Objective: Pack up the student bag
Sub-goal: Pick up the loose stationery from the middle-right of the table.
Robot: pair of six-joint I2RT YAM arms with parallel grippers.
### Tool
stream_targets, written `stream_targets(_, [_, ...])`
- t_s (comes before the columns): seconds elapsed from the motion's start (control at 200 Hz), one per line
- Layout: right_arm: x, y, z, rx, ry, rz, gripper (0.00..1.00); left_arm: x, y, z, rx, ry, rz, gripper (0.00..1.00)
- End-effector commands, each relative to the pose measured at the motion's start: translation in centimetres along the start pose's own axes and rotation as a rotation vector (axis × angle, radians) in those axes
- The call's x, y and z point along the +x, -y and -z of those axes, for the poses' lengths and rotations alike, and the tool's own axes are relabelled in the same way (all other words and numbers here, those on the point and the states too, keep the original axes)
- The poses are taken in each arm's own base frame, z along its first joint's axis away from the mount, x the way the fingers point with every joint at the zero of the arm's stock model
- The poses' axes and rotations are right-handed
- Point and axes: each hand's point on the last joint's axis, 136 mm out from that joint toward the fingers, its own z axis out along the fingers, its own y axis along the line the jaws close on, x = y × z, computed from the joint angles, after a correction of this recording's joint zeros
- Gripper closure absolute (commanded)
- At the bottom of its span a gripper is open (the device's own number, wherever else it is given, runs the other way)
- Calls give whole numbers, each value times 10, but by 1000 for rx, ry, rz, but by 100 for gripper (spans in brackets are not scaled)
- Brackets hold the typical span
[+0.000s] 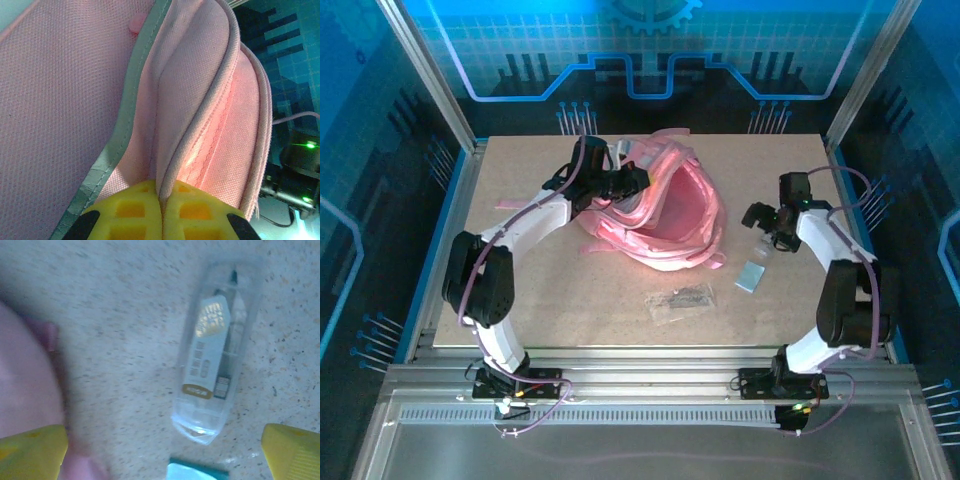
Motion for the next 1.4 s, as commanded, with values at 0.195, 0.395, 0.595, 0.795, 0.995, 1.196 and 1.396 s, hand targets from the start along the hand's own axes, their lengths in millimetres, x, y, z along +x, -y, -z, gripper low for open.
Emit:
stream_targets(0.195, [-13, 24, -43, 152, -35, -29, 5, -10, 32, 37, 46, 76, -94, 100])
stream_targets(0.395, [-19, 20, -53, 130, -47, -43, 31, -8, 30, 39, 33, 75, -93, 100])
stream_targets(0.595, [-20, 21, -41, 129, -24, -25, 48, -7, 27, 39, 26, 70, -89, 100])
stream_targets(0.795, [-23, 23, -32, 106, -8, -25, 40, -8, 30, 40, 33, 76, -92, 100])
stream_targets(0.995, [-22, 16, -52, 94, -68, -26, 24, -9, 31, 44, 30, 83, -98, 100])
stream_targets(1.196, [-22, 15, -67, 110, -111, -29, 29, -8, 30, 45, 23, 85, -100, 100])
stream_targets(1.396, [-21, 16, -64, 115, -110, -10, 49, -9, 27, 45, 23, 91, -98, 100])
